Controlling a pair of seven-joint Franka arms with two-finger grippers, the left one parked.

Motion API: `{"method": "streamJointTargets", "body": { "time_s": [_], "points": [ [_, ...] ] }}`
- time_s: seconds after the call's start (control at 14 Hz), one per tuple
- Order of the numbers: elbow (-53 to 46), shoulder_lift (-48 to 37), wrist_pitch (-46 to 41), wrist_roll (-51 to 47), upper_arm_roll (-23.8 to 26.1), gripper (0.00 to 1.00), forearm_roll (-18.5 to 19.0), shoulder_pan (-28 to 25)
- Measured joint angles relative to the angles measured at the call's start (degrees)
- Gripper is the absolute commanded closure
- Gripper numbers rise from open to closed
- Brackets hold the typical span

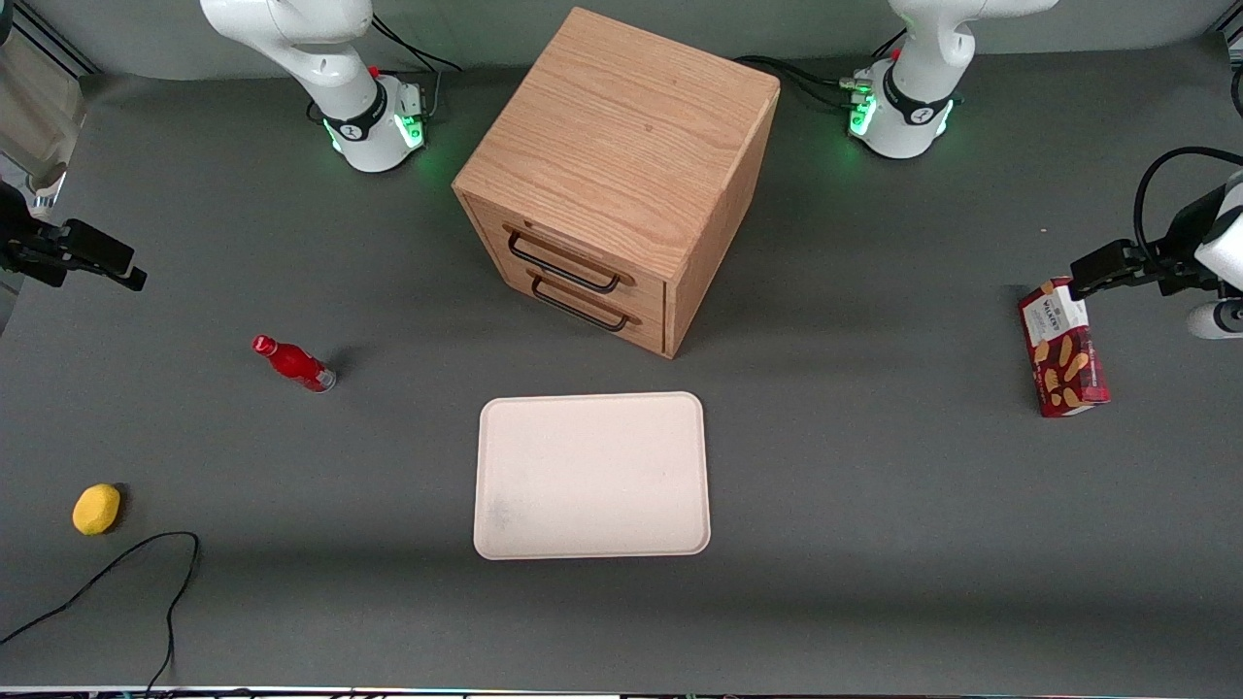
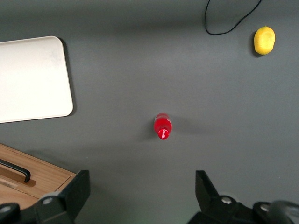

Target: Open upper drawer

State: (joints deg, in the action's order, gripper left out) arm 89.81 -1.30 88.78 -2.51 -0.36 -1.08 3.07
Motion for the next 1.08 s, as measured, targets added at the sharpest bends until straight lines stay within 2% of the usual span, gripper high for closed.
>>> {"method": "streamJointTargets", "body": {
  "time_s": [1.08],
  "points": [
    [0.0, 0.04, 0.0, 0.06, -2.79, 0.0, 0.0, -2.75]
  ]
}}
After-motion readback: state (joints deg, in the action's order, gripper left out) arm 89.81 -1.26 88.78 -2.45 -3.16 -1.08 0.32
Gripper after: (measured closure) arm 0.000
